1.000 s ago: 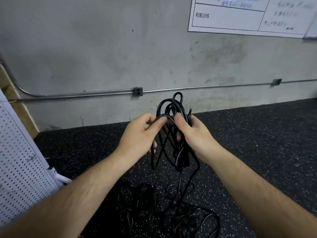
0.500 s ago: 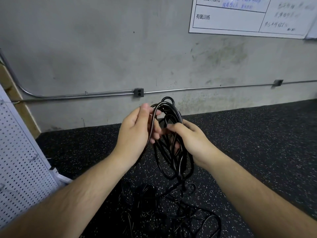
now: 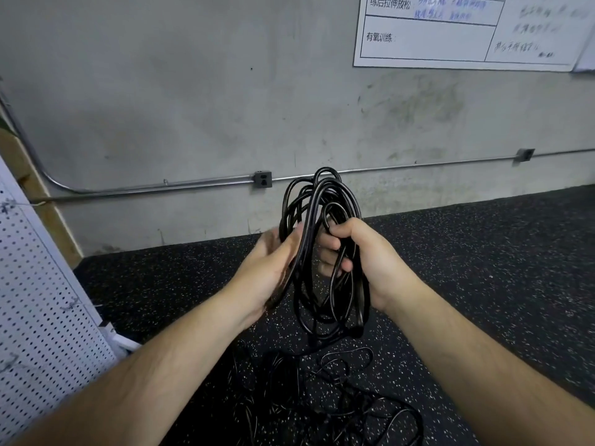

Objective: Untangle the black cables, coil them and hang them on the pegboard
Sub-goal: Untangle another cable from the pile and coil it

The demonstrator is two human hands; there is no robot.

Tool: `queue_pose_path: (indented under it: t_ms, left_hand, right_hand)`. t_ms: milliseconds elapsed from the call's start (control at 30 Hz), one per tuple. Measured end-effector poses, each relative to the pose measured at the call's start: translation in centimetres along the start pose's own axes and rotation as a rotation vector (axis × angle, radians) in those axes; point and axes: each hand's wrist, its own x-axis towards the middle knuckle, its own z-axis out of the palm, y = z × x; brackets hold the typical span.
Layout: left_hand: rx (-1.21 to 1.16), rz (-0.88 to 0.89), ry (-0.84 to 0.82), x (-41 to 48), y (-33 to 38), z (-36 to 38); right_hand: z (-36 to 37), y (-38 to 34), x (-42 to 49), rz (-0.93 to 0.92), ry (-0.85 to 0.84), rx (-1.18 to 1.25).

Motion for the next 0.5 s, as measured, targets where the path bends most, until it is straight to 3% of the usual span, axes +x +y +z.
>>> queue_pose_path:
  t_ms: [133, 233, 367, 500]
  left_hand:
    - [0.056, -0.081, -0.146, -0.1, -0.3, -0.1]
    - [0.073, -0.041, -0.206, -0.2, -0.2, -0.1]
    - [-0.124, -0.102, -0.070, 0.2, 0.7, -0.5]
    - [-0.041, -0.132, -0.063, 0.4, 1.1, -0.9]
  right_hand:
    - [-0.2, 0.2, 0.0, 0.077, -0.063, 0.096]
    - [-0.4, 0.1, -0.1, 0.121, -0.095, 0.114]
    - [-0.9, -0.4, 0.1, 0.104, -0.009, -0.099]
    - [-1.0, -0.1, -0.1, 0.049, 0.165, -0.376]
